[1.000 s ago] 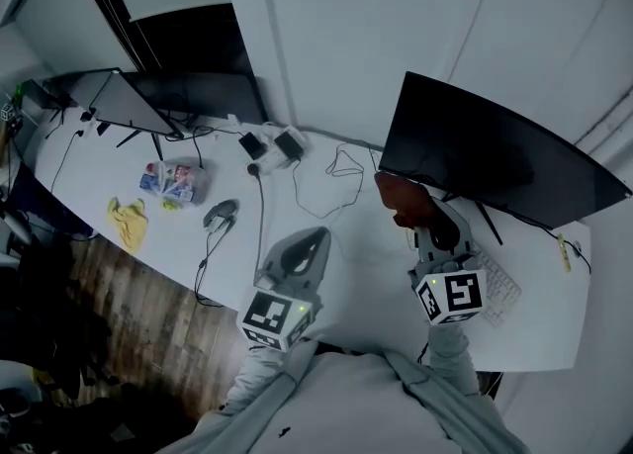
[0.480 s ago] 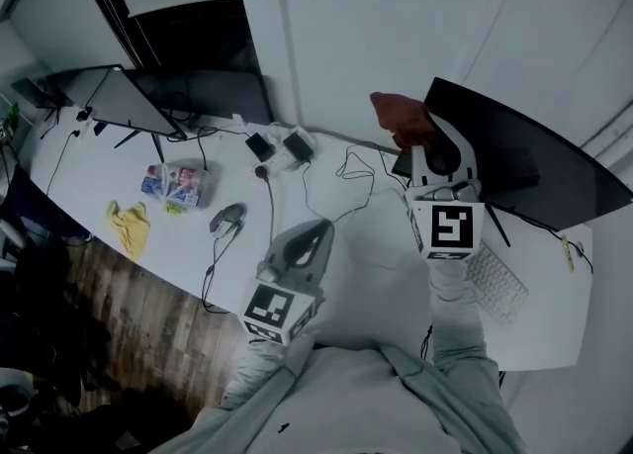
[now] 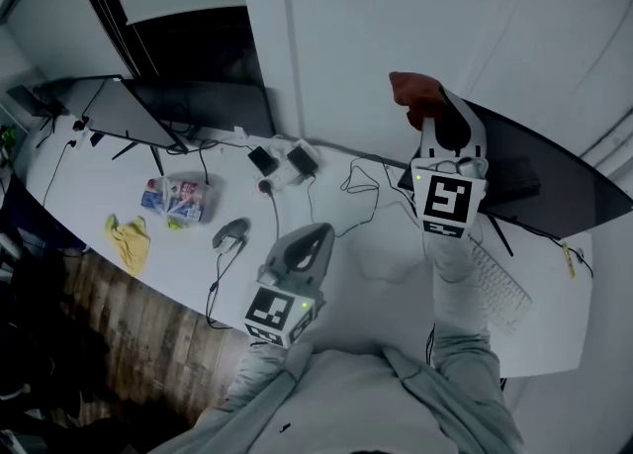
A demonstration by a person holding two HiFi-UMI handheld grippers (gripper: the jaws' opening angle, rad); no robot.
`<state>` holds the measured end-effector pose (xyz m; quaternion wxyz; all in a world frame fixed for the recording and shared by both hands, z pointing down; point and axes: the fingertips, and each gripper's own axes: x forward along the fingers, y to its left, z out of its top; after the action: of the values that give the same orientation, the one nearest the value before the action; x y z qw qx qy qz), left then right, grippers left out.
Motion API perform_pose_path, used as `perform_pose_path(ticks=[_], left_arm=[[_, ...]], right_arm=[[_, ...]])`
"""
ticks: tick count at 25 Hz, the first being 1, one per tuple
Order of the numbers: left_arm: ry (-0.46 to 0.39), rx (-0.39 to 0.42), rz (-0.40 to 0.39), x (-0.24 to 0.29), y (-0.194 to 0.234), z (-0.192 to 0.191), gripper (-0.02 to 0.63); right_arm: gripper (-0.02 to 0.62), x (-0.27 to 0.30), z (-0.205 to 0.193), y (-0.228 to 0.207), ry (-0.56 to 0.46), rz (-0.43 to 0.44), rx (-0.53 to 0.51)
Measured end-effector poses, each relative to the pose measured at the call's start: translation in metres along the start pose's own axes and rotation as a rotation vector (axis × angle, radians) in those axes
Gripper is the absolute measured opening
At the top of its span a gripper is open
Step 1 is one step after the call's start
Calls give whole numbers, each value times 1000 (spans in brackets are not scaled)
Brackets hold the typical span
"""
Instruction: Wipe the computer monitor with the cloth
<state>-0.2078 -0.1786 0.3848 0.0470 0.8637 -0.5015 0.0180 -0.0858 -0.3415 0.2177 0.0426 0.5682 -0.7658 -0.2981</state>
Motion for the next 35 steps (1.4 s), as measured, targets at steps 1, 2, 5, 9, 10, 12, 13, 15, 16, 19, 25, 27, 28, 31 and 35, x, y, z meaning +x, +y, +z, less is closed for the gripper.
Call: perform_pose_path(ticks=[1,2,5,9,10,12,13,15,16,19,25,27,28,31,35], left_arm=[[-2,-2,-2,2,1,1,21],[-3,-3,-4,3,2,0,21],[4,-2,-10,7,4,-4,21],[9,-10,-17,10,5,-7,21],[10,-11,-19,11,5,-8,21],[10,-13,-26,13,4,-8,21],[8,-13,-30,15,4,-8,21],[4,-16,-36,16,2,-8,21],[3,-17,-39,17,2,-8,21],[4,-20,-46,18,2,-10,21],[4,-26,-47,22,3,-12,21],[7,-27,-46,23,4,-13,21],[9,-28,-46,23,5,-13,21],[18,-28,-40,24,8,-16,21],[26,-31,-31,24,12,-24,21]], right_arm=[[35,0,-7,0,15,-3,0],[35,-1,-13,1,27,-5,-1],[35,-3,-26,4,46,-10,-16],[35,-6,-27,8,39,-29,-83],[35,-6,-24,8,33,-38,-118],[35,-8,-13,5,18,-64,-210],[35,-8,-8,2,8,-82,-260],[35,-9,0,-2,0,-111,-346],[35,-9,0,-3,6,-117,-375],[35,-10,-7,-2,27,-123,-411],[35,-11,-16,0,51,-125,-430],[35,-11,-22,3,69,-114,-434],[35,-11,-27,6,77,-109,-434],[35,-14,-38,11,94,-99,-429],[35,-18,-54,19,114,-82,-421]])
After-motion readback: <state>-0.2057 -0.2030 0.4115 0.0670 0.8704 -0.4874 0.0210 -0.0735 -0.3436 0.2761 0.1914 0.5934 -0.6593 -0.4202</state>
